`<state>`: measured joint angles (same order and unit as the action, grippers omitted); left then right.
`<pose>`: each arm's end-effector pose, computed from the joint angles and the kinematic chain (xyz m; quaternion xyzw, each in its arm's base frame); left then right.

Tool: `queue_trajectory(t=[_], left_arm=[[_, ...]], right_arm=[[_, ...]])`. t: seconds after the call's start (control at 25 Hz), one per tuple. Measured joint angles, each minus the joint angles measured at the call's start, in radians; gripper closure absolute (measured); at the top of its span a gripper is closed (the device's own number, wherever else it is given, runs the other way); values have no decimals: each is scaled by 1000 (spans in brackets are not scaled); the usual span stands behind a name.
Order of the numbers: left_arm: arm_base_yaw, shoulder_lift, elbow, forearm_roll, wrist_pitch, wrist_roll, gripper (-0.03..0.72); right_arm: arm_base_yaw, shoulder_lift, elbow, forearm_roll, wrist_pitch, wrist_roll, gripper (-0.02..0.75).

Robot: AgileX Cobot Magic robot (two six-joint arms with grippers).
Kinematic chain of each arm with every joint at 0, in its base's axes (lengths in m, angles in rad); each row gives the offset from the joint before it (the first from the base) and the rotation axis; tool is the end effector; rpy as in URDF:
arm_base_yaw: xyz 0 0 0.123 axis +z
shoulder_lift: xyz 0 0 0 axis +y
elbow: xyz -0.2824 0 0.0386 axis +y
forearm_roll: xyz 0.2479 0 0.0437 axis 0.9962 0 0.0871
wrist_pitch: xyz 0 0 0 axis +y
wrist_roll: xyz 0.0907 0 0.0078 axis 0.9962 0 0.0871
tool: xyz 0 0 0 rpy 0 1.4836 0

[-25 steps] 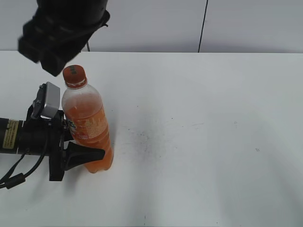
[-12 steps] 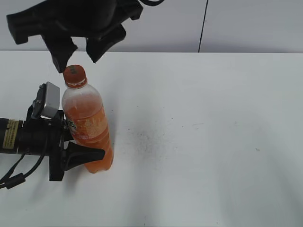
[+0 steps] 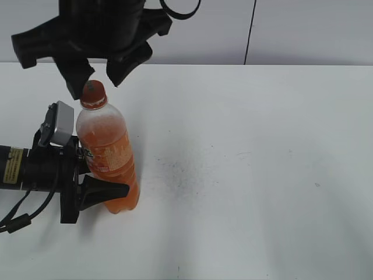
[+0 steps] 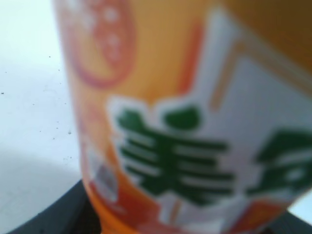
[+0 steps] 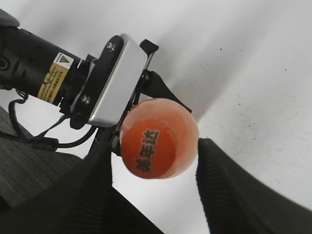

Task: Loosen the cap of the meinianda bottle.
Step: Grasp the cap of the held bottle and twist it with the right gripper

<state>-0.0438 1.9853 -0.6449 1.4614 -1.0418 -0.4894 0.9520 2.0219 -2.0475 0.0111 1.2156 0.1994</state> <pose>0.2671 -0.0898 0.0935 0.4807 0.7028 -0.3514 0.3893 0.2576 0.3634 0.3291 -0.3568 0.9049 0.1309 0.1915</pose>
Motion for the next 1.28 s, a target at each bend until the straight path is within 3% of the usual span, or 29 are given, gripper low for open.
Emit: queue_trajectory(t=[0.36, 0.56, 0.72, 0.88, 1.12, 1.28], left_arm=[[0, 0, 0, 0, -1, 0, 294], [0, 0, 0, -1, 0, 0, 294], [0, 0, 0, -1, 0, 0, 294], [0, 0, 0, 0, 0, 0, 294], [0, 0, 0, 1, 0, 0, 294], [0, 0, 0, 1, 0, 0, 294]], right_arm=[[0, 24, 0, 0, -9, 0, 330], [0, 24, 3, -5, -9, -4, 466], [0, 24, 3, -3, -9, -92, 468], [0, 24, 3, 0, -9, -378, 468], [0, 22, 3, -2, -9, -1090, 468], [0, 22, 3, -2, -9, -1245, 468]])
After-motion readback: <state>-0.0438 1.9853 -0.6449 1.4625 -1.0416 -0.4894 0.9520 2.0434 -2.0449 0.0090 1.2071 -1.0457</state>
